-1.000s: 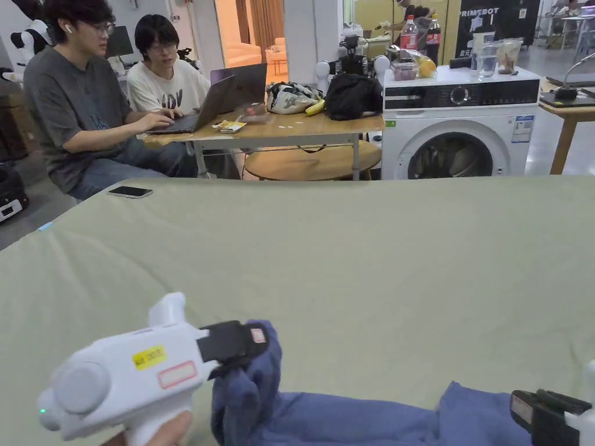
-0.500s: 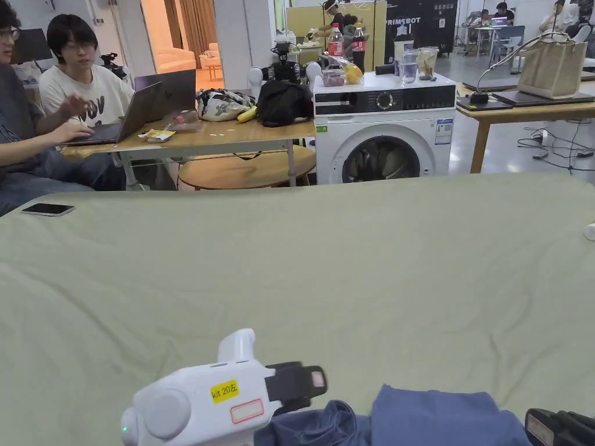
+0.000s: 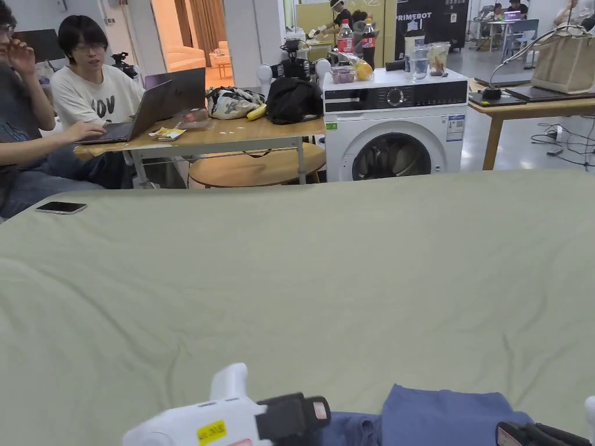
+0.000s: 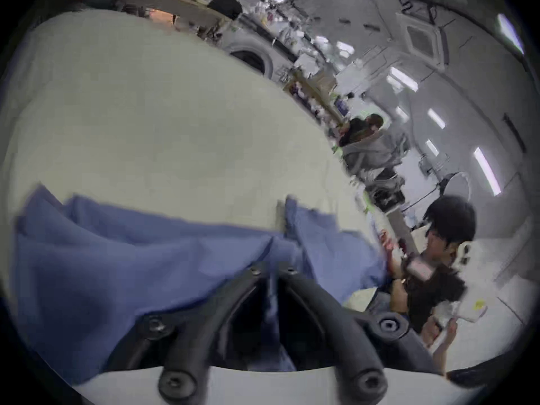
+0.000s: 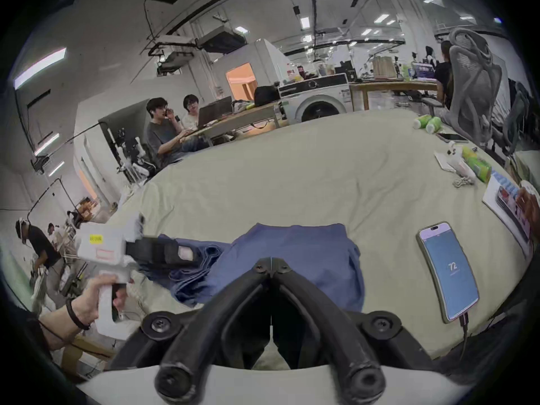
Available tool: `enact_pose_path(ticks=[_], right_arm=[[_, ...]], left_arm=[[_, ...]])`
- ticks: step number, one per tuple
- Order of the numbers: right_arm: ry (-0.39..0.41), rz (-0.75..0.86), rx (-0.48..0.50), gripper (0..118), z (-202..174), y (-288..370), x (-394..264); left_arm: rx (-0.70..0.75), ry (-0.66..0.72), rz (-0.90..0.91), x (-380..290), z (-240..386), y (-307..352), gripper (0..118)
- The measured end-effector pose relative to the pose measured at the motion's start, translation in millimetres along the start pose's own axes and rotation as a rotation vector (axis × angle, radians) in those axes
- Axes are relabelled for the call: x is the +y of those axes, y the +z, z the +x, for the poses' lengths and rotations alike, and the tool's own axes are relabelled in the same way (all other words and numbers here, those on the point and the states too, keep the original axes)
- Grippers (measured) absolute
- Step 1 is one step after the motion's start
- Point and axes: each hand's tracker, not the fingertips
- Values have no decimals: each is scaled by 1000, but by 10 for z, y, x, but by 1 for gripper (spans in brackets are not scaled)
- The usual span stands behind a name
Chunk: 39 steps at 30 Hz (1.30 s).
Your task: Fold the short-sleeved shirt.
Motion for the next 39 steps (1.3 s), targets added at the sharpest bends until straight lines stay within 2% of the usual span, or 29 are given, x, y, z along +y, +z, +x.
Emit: enact_pose_path(ticks=[1, 4, 5, 7, 11, 12, 13, 14, 15, 17, 18, 22, 24, 26, 30, 35, 38, 39], right_arm=[[-8, 0, 9, 0, 9, -20, 10], [-14, -2, 23, 0, -21, -61, 29], [-9, -2, 26, 0, -38, -64, 30], [-3, -3, 31, 0, -59, -63, 27], [-19, -12, 48, 0, -70, -89, 16], [-19, -15, 46, 0, -80, -87, 10], [-16, -17, 44, 0, -88, -83, 5], [-12, -18, 38, 0, -93, -72, 2], [-10, -19, 35, 0, -91, -61, 4], [-8, -19, 29, 0, -77, -38, 13], [-8, -15, 27, 0, -59, -27, 23], [-26, -5, 25, 0, 10, -37, 74], [-38, -6, 35, 0, 47, -63, 110], [-38, -2, 34, 0, 60, -84, 136], [-48, 17, 40, 0, 27, -27, 159], [-37, 27, 23, 0, 32, 112, 101], [-51, 23, -2, 0, 131, 204, 43], [-53, 18, -13, 0, 171, 224, 26]], left_arm=[[8, 15, 24, 60, -64, 141, 26], [58, 105, 84, 157, -379, 555, 85], [78, 148, 103, 158, -498, 663, 99], [128, 217, 105, 97, -684, 733, 99], [57, 340, 8, -158, -924, 452, 96], [16, 366, -17, -234, -934, 333, 86], [-19, 400, -22, -285, -936, 240, 64], [-4, 433, -21, -335, -928, 140, 28], [4, 463, -14, -356, -937, 106, 14], [-22, 488, 19, -287, -931, 227, 13], [-25, 457, 65, -232, -872, 372, 12], [80, 228, 211, 130, -520, 983, 8], [159, 101, 206, 307, -247, 1136, 8], [176, 17, 167, 403, 16, 1075, 8], [115, -104, 71, 348, 501, 392, 8], [24, -133, -155, 14, 864, -807, 8], [17, -149, -228, -149, 1005, -1243, 8], [-16, -146, -260, -155, 1013, -1304, 17]])
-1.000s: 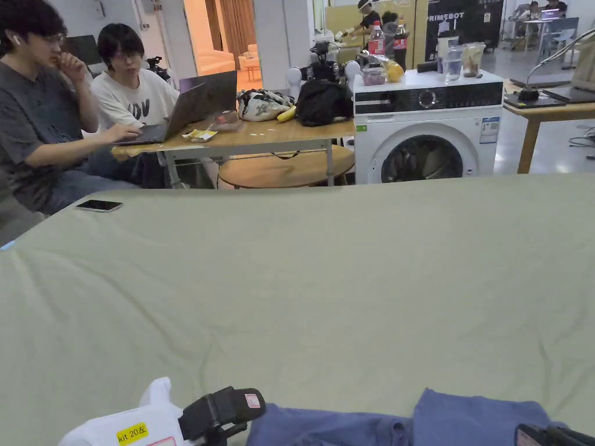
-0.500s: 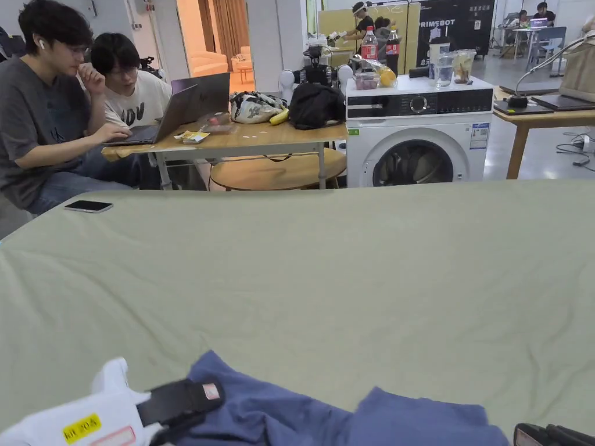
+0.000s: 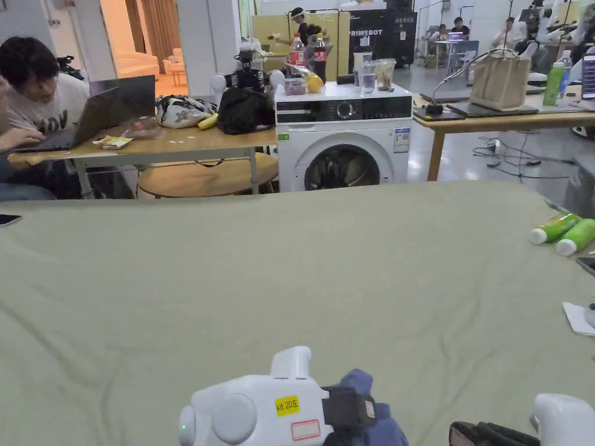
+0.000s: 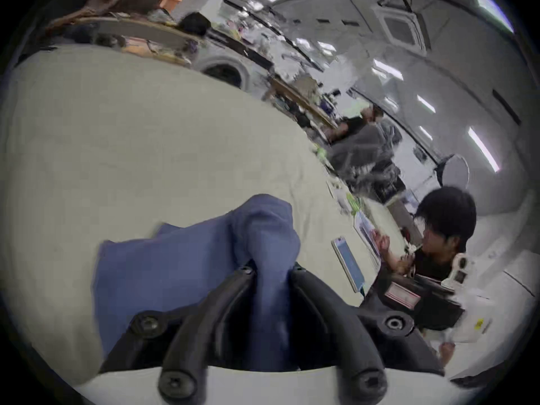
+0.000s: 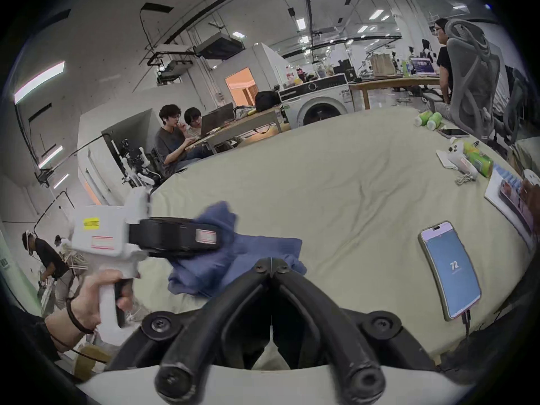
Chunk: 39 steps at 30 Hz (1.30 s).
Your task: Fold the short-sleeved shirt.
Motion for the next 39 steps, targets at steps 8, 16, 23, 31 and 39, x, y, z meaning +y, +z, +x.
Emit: enact_pose_path(ticks=[8, 16, 23, 31, 39], right_arm=[[-59, -3, -43, 0, 337, 75, -75], [-66, -35, -20, 0, 263, -5, -99], [16, -93, 12, 0, -12, -400, 43], [171, -360, -57, 0, -312, -1442, 177], [272, -402, -94, 0, -419, -1564, -17]], left_arm=[[-25, 67, 198, 128, -138, 488, 37], [32, -37, -129, -396, -184, -367, 0], [-60, 54, 93, -162, -231, 247, 0], [50, 163, 256, -116, -889, 1273, 95], [-41, 306, 131, -413, -1213, 906, 95]])
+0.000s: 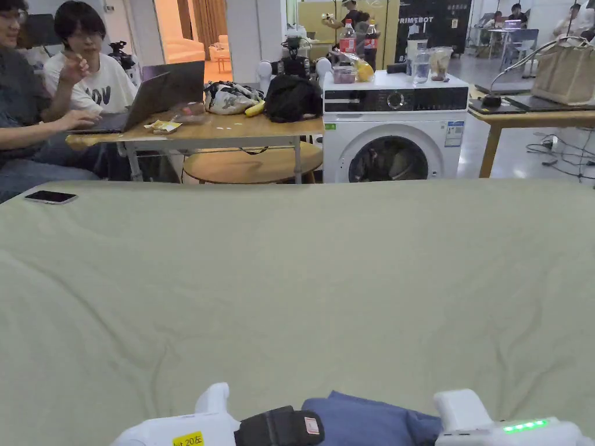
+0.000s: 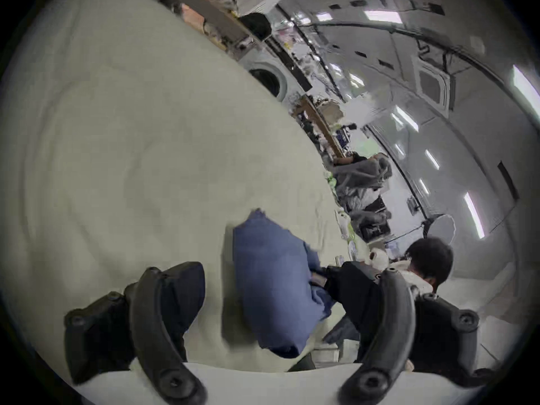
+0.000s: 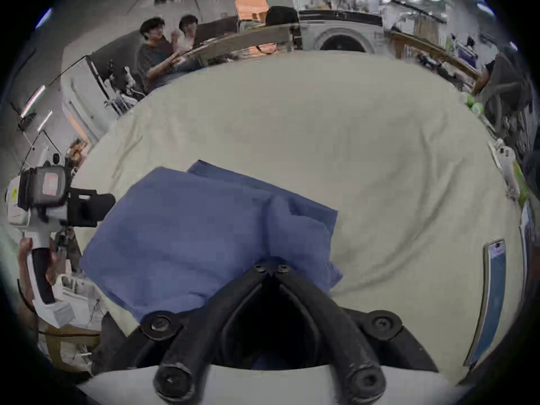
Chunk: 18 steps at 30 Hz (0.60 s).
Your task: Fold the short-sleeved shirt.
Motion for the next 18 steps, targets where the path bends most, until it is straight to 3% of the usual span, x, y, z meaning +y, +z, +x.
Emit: enact_pose_path(ticks=[2, 5, 6, 7, 8, 13, 16, 18], right_arm=[[-22, 2, 2, 0, 12, 3, -2], [-47, 11, 18, 0, 54, 6, -21], [-56, 16, 23, 0, 65, 15, -28], [-69, 24, 32, 0, 80, 35, -31], [-73, 36, 38, 0, 70, 76, -30], [-19, 221, 179, 0, -383, 321, 197], [111, 230, 228, 0, -932, 124, 544], [133, 243, 282, 0, -1319, -73, 747]], left_arm=[[-14, 13, -81, -10, -14, -240, 95], [9, 15, -67, 22, 79, -373, 95], [78, 9, -67, 29, 95, -401, 86], [69, 7, -66, 34, 98, -422, 55], [56, 13, -61, 22, 91, -362, 32], [-10, 34, 77, 180, 67, 197, 28], [70, 4, 185, 363, -102, 820, 28], [143, 29, 260, 452, -333, 1263, 28]])
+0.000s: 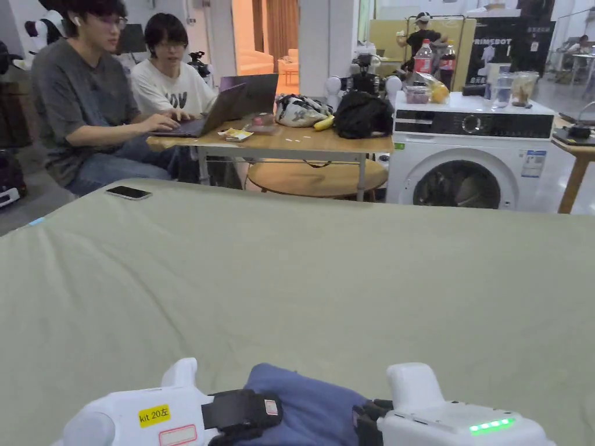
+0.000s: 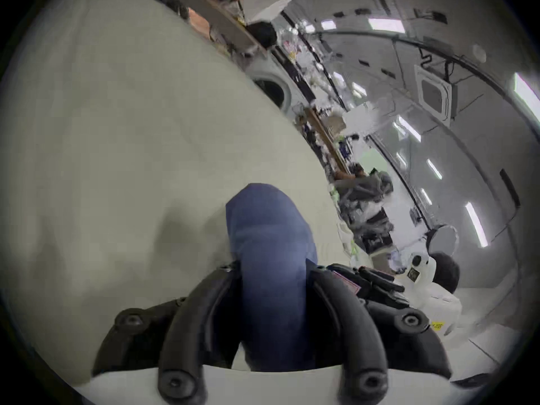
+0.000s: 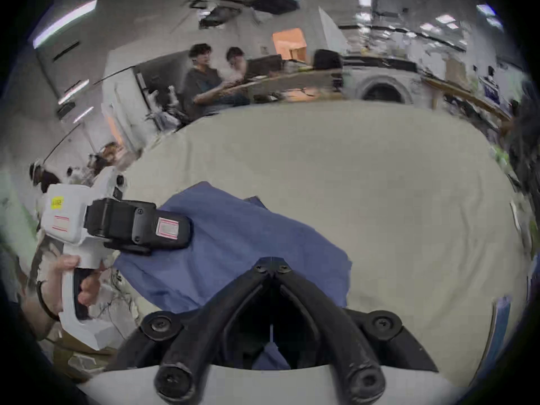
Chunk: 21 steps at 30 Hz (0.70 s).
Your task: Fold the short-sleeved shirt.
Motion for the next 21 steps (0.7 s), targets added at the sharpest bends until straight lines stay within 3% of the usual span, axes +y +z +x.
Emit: enact_pose_path(ticks=[3, 7, 11, 12, 14, 15, 18, 21], right_arm=[[-34, -16, 137, 0, -437, -538, 220], [3, -24, 211, 0, -1003, -1046, 401], [2, -71, 260, 0, -1292, -1288, 491], [3, -71, 259, 0, -1325, -1296, 500], [17, -59, 256, 0, -1296, -1163, 496], [26, -47, 251, 0, -1257, -1098, 493], [56, 39, 169, 0, -1001, -841, 483], [18, 95, 122, 0, -689, -509, 515]], left_arm=[[103, 50, 39, 339, -490, 495, 28], [281, 27, 74, 706, -996, 942, 28], [261, 88, 125, 857, -1385, 1070, 28], [272, 92, 147, 837, -1396, 1084, 35], [329, 62, 217, 845, -1366, 1150, 62], [365, 18, 247, 852, -1304, 1203, 67], [439, -134, 339, 799, -869, 1334, 69], [437, -297, 409, 732, -307, 1292, 69]])
